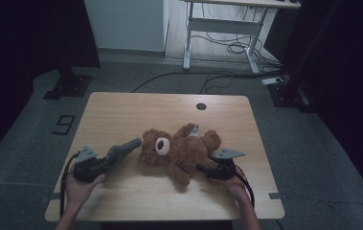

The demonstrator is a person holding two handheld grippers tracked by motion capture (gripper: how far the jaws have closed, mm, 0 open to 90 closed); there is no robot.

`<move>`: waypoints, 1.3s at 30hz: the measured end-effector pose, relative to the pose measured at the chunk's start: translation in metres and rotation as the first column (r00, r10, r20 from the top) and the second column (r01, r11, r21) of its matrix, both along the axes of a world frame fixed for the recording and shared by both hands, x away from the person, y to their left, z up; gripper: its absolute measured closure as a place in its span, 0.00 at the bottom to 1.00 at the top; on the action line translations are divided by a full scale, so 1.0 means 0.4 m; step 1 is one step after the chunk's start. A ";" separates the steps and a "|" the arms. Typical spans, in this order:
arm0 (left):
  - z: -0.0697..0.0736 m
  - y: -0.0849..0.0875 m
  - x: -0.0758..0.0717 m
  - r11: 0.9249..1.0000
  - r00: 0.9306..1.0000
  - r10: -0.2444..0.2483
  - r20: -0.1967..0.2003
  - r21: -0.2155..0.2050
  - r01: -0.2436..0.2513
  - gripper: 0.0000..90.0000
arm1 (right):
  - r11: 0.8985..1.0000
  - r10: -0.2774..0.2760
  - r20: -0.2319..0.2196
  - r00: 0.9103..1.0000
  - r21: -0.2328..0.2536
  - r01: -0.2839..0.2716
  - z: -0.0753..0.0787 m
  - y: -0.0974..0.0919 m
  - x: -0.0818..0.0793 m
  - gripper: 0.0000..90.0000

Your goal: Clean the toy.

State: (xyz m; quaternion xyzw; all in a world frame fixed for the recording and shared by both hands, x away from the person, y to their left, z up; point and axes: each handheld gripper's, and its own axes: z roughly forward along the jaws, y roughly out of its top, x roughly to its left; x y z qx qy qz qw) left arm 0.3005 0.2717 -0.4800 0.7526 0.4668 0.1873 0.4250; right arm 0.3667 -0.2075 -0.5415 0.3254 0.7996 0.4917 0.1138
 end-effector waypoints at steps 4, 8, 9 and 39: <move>-0.031 0.060 -0.051 0.999 0.999 0.035 -0.029 0.034 -0.034 0.89 | 1.000 0.003 -0.004 1.000 0.003 -0.003 0.000 0.000 0.001 0.49; -0.066 0.087 -0.079 0.998 0.997 0.042 -0.068 0.059 -0.038 0.88 | 1.000 0.005 -0.007 1.000 0.005 -0.005 0.000 -0.001 0.002 0.49; -0.078 0.087 -0.082 0.997 0.996 0.040 -0.082 0.065 -0.035 0.88 | 1.000 0.005 -0.008 1.000 0.006 -0.005 -0.001 -0.001 0.002 0.48; 0.020 -0.063 -0.071 0.993 0.994 -0.095 0.056 0.079 0.091 0.18 | 0.991 -0.065 0.050 0.997 0.120 0.058 0.053 -0.060 -0.051 0.31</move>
